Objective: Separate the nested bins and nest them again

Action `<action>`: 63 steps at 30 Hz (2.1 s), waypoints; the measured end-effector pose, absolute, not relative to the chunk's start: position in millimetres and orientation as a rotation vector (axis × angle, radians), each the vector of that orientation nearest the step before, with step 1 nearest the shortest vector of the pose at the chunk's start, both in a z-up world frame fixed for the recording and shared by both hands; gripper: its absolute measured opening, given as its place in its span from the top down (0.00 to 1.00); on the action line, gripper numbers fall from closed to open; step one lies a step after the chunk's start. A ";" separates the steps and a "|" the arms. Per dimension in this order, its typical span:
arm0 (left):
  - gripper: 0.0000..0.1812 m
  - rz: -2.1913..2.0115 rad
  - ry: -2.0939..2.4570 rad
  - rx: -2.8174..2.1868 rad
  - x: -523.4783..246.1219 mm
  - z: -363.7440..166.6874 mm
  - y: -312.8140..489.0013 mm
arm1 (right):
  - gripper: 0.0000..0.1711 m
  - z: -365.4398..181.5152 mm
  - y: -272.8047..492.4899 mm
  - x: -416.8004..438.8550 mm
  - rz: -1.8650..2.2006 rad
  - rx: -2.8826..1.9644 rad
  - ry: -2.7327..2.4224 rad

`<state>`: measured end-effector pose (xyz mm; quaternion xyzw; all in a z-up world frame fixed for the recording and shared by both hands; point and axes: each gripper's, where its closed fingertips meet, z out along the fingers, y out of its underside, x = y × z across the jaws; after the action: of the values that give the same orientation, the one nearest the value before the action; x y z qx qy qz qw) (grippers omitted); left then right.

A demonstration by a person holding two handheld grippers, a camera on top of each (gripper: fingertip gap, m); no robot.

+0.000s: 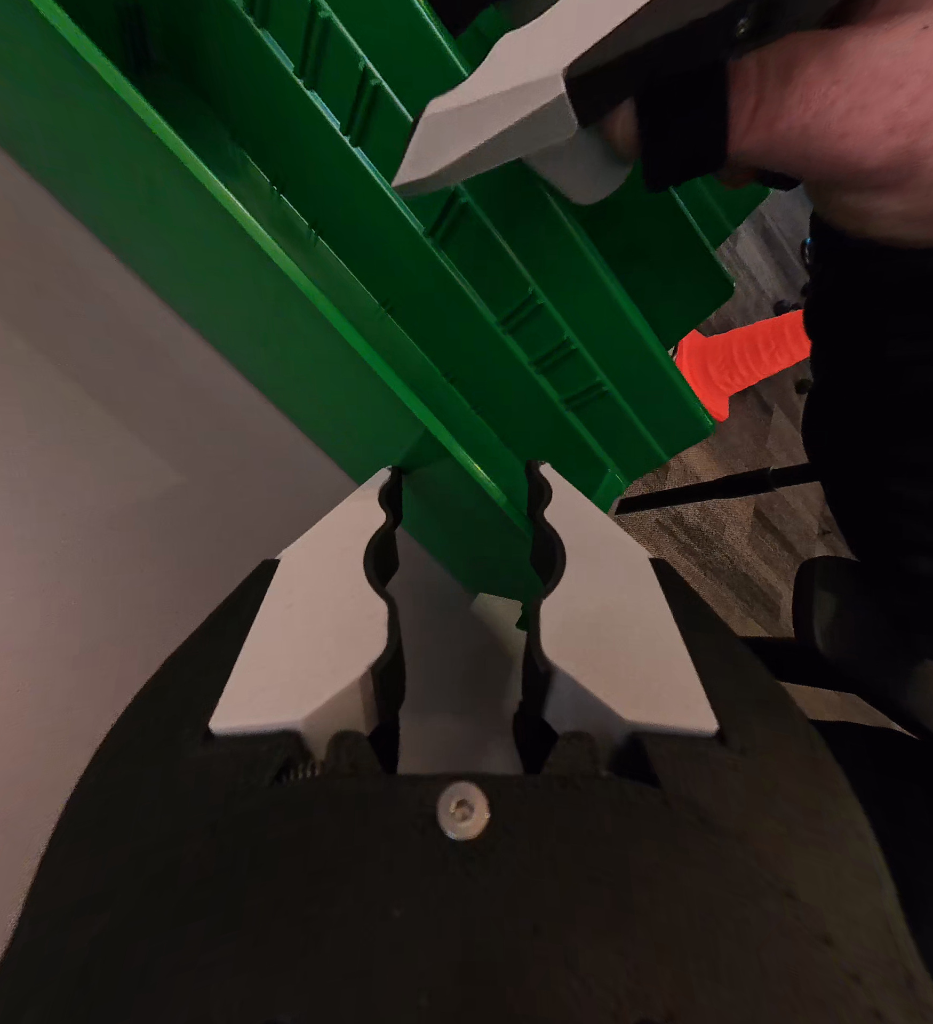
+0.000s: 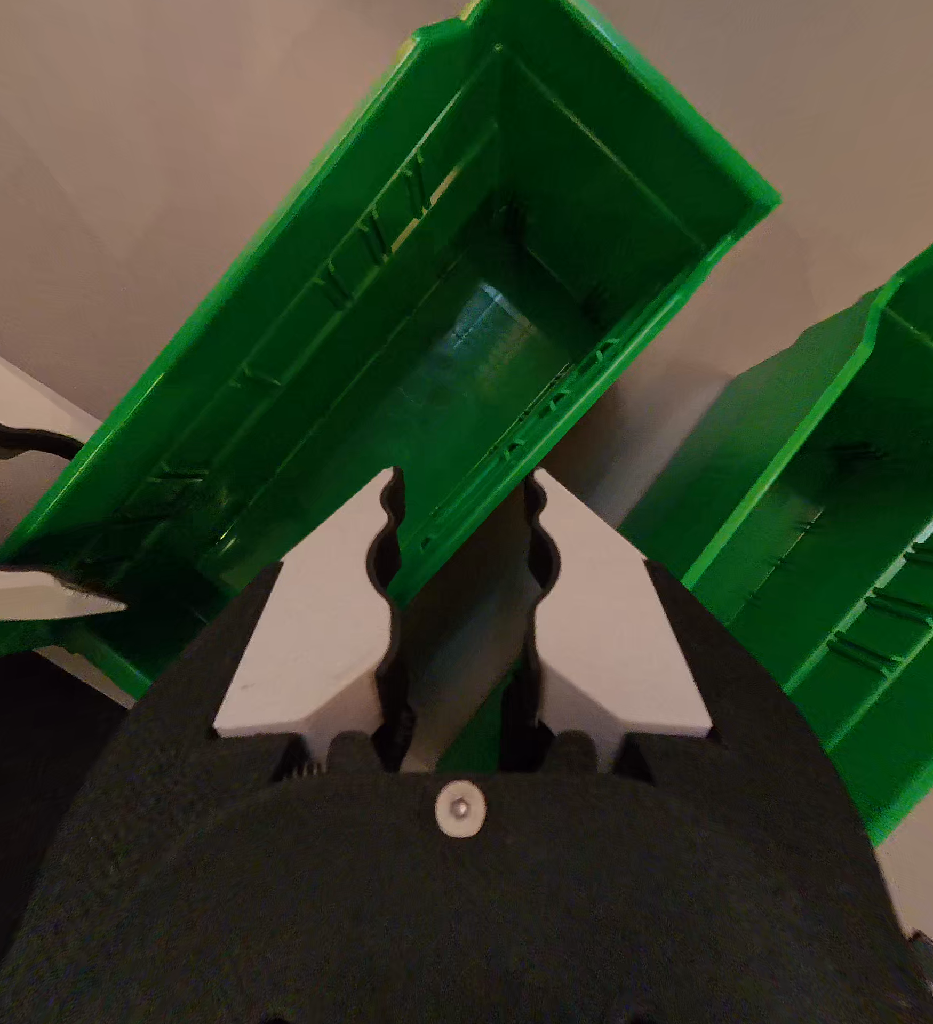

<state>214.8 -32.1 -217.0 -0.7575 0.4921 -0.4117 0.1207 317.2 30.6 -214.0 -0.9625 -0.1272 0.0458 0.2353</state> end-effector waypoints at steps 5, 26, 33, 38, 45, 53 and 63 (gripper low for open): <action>0.70 -1.252 1.479 -2.194 215.3 -215.6 -41.9 | 0.78 -212.7 31.5 316.4 0.132 -2.622 -0.362; 0.28 -0.245 0.845 -2.503 -111.2 -175.8 159.9 | 0.74 -191.6 36.4 311.0 0.214 -2.518 -0.362; 0.32 -0.071 0.796 -2.632 -150.4 -211.3 169.5 | 0.74 -192.1 36.6 309.1 0.213 -2.516 -0.371; 0.33 0.044 0.713 -2.571 -174.6 -194.9 186.9 | 0.74 -192.3 36.6 309.8 0.230 -2.511 -0.365; 0.55 -0.166 0.765 -2.696 -175.2 -215.6 174.6 | 0.74 -193.2 36.4 309.4 0.234 -2.513 -0.369; 0.53 -0.207 0.747 -2.624 -171.0 -199.4 179.9 | 0.74 -195.6 35.8 308.2 0.232 -2.522 -0.373; 0.26 -0.098 0.787 -2.592 -188.8 -188.7 189.4 | 0.74 -198.1 35.5 307.0 0.241 -2.529 -0.378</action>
<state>-188.8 189.4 -188.7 -0.9341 0.2838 -0.0352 0.2139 307.0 35.5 -198.1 -0.9445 -0.1410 0.0900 0.2828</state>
